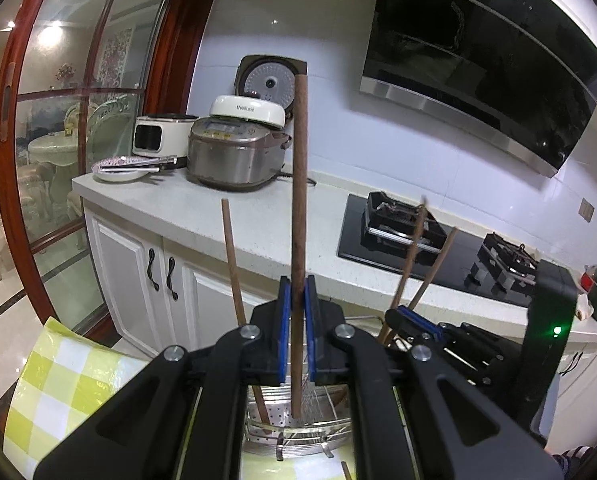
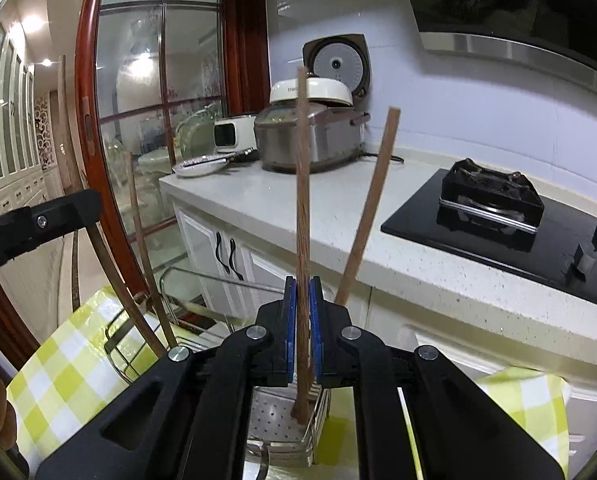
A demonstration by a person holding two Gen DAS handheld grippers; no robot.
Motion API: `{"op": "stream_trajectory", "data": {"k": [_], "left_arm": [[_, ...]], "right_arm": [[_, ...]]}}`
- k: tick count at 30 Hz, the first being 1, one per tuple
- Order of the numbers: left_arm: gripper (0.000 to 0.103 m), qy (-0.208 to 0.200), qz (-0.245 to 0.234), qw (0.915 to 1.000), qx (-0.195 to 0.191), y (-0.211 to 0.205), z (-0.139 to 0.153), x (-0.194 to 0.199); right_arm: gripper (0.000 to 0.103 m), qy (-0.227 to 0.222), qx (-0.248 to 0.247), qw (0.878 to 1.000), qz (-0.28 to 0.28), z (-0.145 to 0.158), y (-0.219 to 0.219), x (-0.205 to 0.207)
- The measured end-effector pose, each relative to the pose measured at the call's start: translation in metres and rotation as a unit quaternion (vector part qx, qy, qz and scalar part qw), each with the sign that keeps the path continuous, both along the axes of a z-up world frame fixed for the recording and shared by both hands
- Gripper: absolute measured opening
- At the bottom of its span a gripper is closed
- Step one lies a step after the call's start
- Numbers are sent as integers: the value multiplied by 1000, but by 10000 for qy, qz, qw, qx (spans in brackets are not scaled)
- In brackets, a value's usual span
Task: Organize utensils
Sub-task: 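Open both tools to release the chopsticks into the wire rack, then close the left tool on two wooden chopsticks while the right tool approaches another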
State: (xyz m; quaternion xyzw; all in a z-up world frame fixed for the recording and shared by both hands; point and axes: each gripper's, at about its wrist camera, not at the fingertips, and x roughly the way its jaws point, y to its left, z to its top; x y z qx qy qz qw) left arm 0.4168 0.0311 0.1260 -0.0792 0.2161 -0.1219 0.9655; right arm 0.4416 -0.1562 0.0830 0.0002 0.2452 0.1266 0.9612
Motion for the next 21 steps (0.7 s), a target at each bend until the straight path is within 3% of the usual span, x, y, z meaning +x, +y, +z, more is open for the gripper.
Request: {"op": "stream_trajectory", "data": {"k": [6, 8, 9, 11, 15, 17, 21], "left_arm": [[9, 242, 61, 9997, -8, 3, -12, 7], [23, 291, 80, 9995, 24, 3, -15, 9], [26, 301, 108, 9995, 40, 3, -16, 9], [27, 347, 136, 9993, 94, 3, -19, 9], [37, 402, 211, 9989, 150, 4, -21, 6], [39, 396, 265, 9987, 190, 5, -22, 1], [48, 416, 370, 9983, 185, 11, -24, -16]], "right_arm": [[10, 124, -57, 9999, -84, -2, -1, -3], [14, 148, -42, 9998, -100, -1, -2, -5], [18, 151, -25, 9998, -113, -1, -3, -7], [38, 96, -33, 9998, -154, 1, -4, -11], [49, -27, -83, 9997, -221, 6, -6, -23], [64, -58, -54, 9995, -312, 9, -9, -32], [79, -131, -47, 9983, -561, 12, -18, -54]]}}
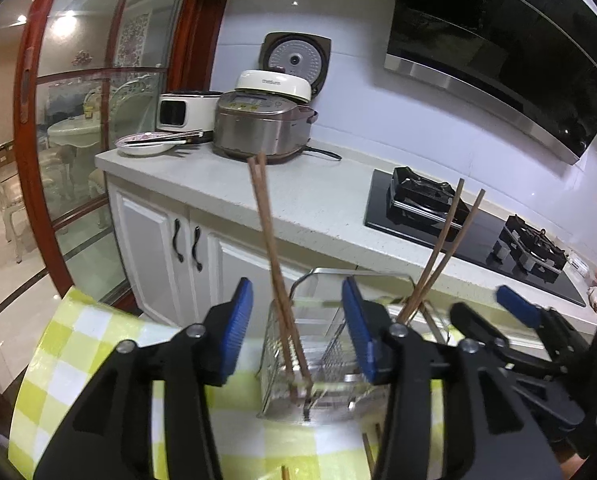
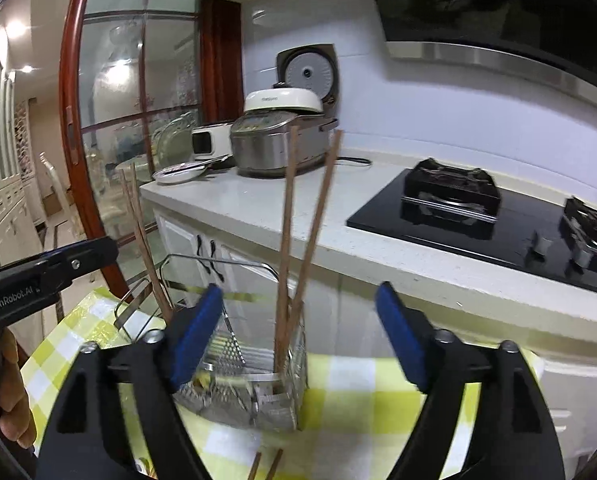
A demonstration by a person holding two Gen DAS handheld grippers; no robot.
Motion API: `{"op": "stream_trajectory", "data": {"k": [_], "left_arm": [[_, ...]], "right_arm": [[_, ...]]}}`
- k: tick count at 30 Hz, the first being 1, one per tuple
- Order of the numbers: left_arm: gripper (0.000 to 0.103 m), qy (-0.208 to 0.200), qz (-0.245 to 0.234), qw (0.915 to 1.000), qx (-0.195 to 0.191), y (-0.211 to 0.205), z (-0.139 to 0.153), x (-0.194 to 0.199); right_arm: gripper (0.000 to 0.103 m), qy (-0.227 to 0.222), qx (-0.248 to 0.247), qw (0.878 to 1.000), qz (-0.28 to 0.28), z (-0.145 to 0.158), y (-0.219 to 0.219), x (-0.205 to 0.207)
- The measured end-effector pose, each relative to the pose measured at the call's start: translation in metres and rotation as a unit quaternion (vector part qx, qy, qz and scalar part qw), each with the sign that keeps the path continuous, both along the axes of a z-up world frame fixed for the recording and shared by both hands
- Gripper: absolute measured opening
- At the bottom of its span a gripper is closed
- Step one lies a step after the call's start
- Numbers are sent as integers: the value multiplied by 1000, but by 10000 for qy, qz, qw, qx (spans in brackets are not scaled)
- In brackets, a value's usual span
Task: Organize utensils
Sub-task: 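Close the left tool on two wooden chopsticks while the right tool approaches another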
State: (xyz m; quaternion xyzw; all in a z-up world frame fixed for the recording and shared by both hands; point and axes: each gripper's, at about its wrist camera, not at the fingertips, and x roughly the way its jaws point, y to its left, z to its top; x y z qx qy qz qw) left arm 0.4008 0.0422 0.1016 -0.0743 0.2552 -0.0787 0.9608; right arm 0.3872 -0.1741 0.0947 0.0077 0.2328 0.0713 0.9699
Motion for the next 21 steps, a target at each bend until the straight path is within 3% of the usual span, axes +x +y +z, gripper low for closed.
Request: {"op": "stream_trajectory", "data": {"k": [4, 14, 17, 21], "left_arm": [[53, 97, 135, 9999, 27, 8, -12, -30], [53, 622, 152, 9978, -171, 23, -72, -106], [42, 950, 174, 9951, -204, 26, -99, -119], [37, 1307, -25, 9913, -150, 23, -127, -130]], "right_arm": [[84, 16, -43, 9998, -205, -8, -6, -33], [84, 815, -67, 9945, -661, -70, -31, -100], [84, 1116, 81, 9922, -549, -90, -43, -116], [84, 1550, 158, 9867, -457, -111, -52, -130]]}}
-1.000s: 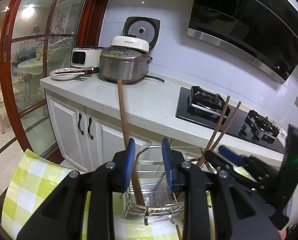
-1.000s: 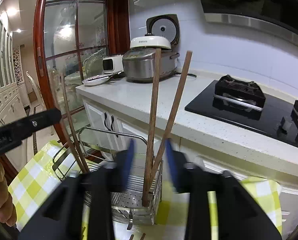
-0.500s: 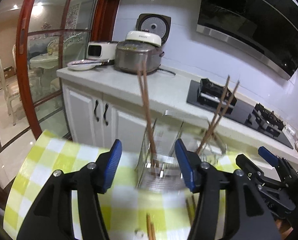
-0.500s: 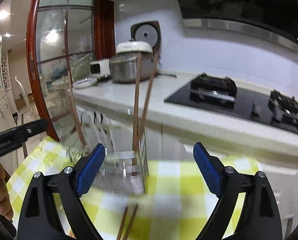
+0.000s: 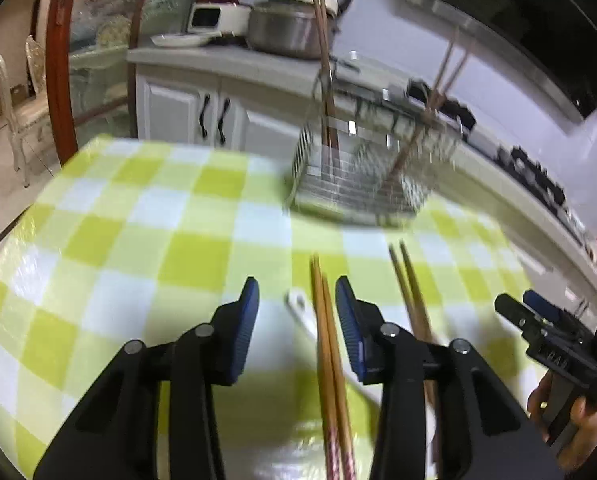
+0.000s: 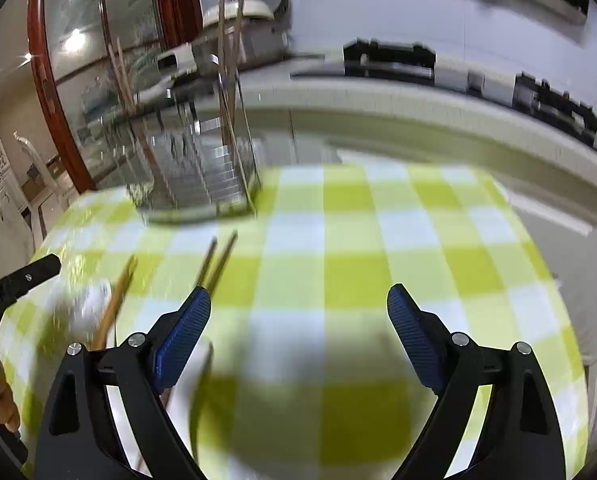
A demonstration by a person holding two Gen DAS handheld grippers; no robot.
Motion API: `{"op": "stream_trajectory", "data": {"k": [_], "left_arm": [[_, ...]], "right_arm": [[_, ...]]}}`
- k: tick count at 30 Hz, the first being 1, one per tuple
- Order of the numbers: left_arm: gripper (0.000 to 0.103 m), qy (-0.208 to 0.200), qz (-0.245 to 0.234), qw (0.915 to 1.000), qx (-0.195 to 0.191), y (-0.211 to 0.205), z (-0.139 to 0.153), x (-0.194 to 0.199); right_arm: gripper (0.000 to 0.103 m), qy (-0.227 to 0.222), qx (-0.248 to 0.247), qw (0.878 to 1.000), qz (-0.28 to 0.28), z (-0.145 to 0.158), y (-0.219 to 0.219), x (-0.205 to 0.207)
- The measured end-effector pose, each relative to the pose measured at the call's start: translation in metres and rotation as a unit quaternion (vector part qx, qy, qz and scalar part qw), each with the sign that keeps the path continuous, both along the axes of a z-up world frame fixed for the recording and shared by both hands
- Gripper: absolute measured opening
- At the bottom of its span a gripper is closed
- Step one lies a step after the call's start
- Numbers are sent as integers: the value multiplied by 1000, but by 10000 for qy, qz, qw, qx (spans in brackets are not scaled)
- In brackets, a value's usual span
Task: Organize utensils
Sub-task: 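Close the left tool on two wooden chopsticks while the right tool approaches another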
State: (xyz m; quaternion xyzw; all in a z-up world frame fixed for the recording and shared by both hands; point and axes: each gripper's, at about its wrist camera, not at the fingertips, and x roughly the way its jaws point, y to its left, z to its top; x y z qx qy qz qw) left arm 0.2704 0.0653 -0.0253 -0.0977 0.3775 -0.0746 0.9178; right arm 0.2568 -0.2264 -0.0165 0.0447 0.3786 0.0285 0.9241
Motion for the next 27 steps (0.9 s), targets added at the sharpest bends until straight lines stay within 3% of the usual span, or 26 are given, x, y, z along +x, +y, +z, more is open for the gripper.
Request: {"op": "stream_trajectory", "data": {"k": [5, 13, 27], "left_arm": [[27, 329, -136, 9993, 141, -6, -22, -5], [18, 454, -326, 9982, 217, -22, -29, 1], [11, 610, -385, 9964, 450, -40, -39, 19]], "right_arm": [[84, 277, 322, 9990, 129, -16, -3, -10], [84, 452, 426, 9978, 224, -32, 1, -10], [84, 644, 501, 9965, 168, -44, -4, -3]]}}
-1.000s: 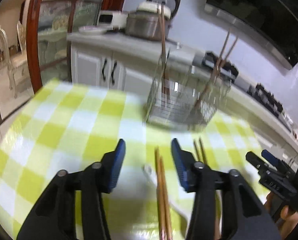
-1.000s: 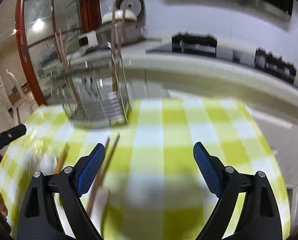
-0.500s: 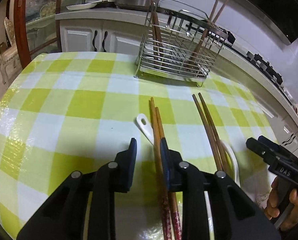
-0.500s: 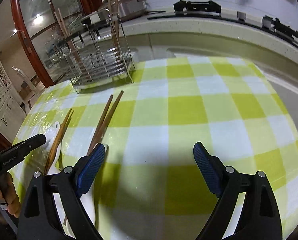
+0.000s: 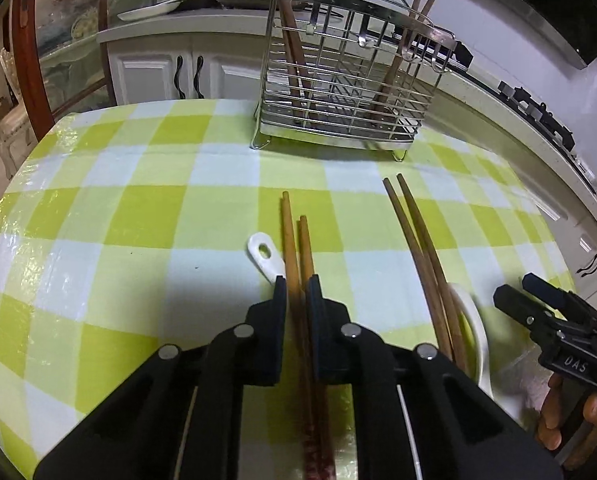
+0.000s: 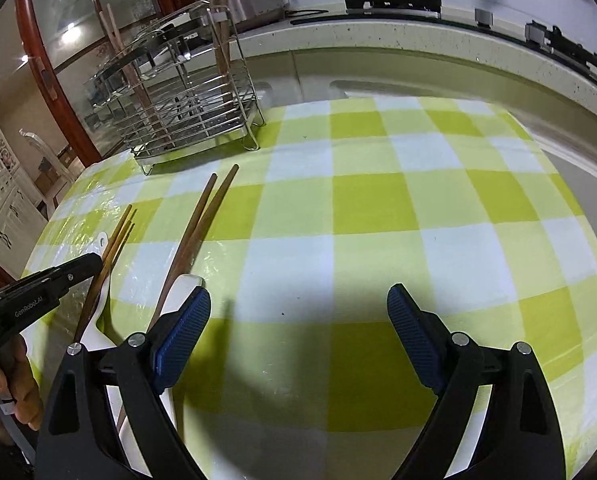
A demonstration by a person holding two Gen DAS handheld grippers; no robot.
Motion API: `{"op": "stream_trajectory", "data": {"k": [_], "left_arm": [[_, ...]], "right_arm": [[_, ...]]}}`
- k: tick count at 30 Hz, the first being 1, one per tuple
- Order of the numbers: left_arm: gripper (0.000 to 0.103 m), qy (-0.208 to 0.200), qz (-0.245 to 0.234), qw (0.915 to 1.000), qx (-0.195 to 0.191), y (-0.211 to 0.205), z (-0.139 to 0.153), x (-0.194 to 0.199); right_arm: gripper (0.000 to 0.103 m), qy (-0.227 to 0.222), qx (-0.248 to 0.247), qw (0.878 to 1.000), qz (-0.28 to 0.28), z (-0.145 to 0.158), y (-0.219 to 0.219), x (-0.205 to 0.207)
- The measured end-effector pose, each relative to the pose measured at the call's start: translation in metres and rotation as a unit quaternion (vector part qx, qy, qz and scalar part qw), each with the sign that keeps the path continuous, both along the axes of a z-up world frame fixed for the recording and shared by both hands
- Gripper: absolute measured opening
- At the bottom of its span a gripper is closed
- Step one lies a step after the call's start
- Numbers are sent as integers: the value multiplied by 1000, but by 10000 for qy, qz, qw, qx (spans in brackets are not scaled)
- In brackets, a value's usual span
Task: Organize utensils
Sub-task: 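Close the left tool on two wooden chopsticks while the right tool approaches another, then close the right tool on a wooden chopstick while the left tool lifts its chopsticks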
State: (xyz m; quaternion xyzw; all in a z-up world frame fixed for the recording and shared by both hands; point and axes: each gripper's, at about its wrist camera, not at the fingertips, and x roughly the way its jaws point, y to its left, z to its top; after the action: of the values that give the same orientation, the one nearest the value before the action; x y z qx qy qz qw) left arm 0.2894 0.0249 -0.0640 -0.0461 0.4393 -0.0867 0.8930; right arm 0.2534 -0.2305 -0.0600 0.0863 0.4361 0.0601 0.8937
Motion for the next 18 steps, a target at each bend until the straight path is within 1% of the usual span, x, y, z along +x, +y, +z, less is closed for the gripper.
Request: {"op": "stream_trajectory", "data": {"k": [2, 6, 8, 12, 13, 14, 18], "left_arm": [[11, 27, 50, 10000, -60, 3, -1, 1], [11, 54, 103, 9999, -58, 7, -3, 2], [11, 159, 73, 9998, -23, 6, -7, 3], [11, 141, 97, 9999, 1, 6, -7, 3], [11, 125, 91, 9999, 57, 4, -7, 3], [8, 109, 79, 9999, 104, 3, -7, 3], [7, 92, 46, 9999, 34, 3, -5, 1]], "right_arm": [[84, 6, 25, 10000, -5, 0, 0, 0], [84, 14, -17, 10000, 4, 0, 1, 0], [84, 15, -21, 10000, 6, 0, 1, -1], [85, 20, -38, 10000, 8, 0, 2, -1], [85, 22, -50, 10000, 9, 0, 2, -1], [85, 24, -61, 10000, 10, 0, 2, -1], [85, 34, -118, 9999, 6, 0, 3, 0]]}}
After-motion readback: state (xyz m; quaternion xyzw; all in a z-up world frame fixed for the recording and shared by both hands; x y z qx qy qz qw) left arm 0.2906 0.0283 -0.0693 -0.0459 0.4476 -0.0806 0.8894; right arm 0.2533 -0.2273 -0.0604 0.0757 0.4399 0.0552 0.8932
